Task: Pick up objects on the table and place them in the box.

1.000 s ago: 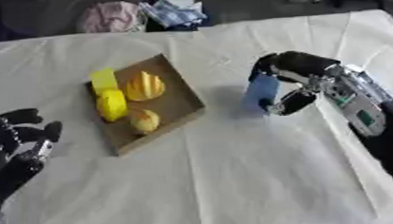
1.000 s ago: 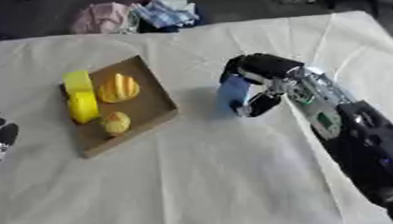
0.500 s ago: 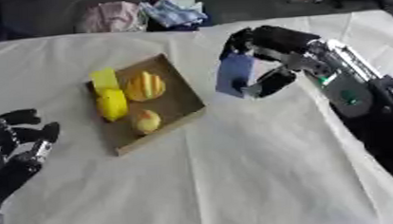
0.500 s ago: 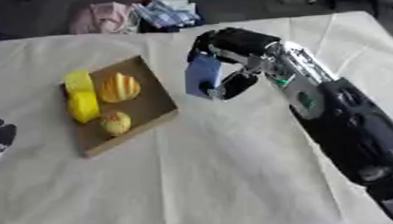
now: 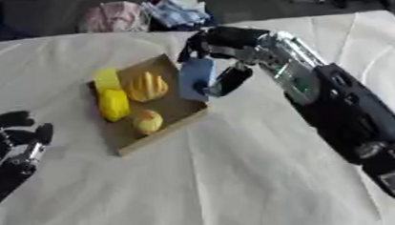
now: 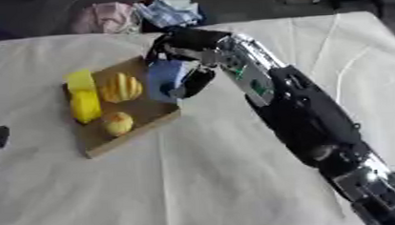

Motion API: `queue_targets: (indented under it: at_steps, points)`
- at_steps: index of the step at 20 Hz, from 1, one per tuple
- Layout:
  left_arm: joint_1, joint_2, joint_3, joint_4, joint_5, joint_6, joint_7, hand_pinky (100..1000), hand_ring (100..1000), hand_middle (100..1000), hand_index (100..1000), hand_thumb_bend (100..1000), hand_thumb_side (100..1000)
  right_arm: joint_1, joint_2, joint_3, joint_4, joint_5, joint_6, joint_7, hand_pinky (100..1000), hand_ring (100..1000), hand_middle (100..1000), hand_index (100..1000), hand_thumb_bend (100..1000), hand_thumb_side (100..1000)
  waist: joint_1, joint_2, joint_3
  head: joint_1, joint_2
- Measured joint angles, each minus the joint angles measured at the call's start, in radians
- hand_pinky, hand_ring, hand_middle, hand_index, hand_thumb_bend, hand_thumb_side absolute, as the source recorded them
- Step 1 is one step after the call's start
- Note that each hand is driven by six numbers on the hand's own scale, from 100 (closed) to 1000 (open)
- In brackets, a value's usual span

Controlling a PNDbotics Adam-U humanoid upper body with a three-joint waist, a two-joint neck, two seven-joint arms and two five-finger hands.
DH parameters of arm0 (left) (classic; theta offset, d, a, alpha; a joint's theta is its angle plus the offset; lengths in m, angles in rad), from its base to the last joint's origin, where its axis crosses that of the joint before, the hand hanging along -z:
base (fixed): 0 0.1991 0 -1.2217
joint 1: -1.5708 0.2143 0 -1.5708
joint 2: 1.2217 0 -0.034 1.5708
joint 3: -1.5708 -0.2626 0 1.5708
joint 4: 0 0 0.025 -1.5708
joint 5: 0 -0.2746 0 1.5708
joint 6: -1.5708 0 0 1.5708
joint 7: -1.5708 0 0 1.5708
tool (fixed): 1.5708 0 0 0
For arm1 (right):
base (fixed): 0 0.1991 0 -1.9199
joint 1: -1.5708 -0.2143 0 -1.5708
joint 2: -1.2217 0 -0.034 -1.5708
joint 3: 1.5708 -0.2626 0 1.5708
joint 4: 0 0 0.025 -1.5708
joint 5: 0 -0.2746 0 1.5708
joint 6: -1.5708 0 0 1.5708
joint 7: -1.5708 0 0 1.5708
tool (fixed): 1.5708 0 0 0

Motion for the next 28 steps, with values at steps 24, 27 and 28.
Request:
queue_targets:
  at_steps: [24, 27, 28]
  points:
    - [0.0, -0.002, 0.006, -0.003, 0.008, -0.003, 0.028, 684, 567, 605, 724, 508, 400, 0.038, 0.03, -0.074, -0.073, 0.02, 0.078, -0.345, 710, 761, 765, 927, 189, 398, 0.0, 0.0, -0.016, 0.009, 0.0]
    - [0.0, -0.002, 0.007, -0.003, 0.008, -0.003, 0.03, 684, 568, 606, 723, 508, 400, 0.126, -0.032, -0.091, -0.219, -0.137, 0.123, -0.334, 700, 755, 752, 920, 129, 375, 0.0, 0.0, -0.027, 0.028, 0.001]
    - [0.0, -0.002, 0.007, -0.003, 0.008, -0.003, 0.03, 684, 568, 607, 723, 508, 400, 0.166, -0.056, -0.101, -0.276, -0.196, 0.141, -0.331, 699, 754, 750, 919, 111, 369, 0.0, 0.0, -0.032, 0.038, 0.001]
